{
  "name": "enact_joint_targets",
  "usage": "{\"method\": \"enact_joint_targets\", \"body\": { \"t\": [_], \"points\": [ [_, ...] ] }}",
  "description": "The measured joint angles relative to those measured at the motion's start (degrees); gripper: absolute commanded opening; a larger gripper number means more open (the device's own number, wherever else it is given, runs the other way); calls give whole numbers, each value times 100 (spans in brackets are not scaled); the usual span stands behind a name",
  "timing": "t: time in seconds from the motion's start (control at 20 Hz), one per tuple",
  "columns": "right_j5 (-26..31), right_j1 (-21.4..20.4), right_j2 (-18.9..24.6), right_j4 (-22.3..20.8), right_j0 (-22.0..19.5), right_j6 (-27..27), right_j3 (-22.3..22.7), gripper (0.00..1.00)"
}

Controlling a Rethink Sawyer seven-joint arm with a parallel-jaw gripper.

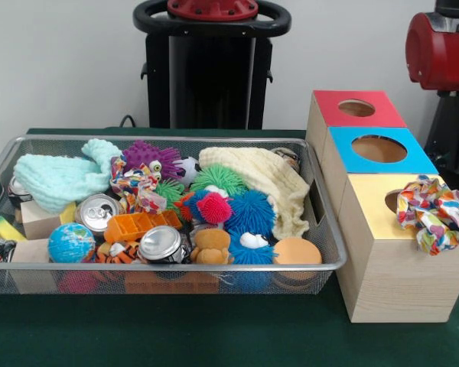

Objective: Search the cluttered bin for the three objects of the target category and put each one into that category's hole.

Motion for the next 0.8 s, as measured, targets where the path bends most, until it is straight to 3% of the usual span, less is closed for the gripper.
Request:
{"method": "enact_joint_targets", "body": {
  "t": [0.8],
  "points": [
    [-62,142,41,48,-9,0,-1,0]
  ]
}}
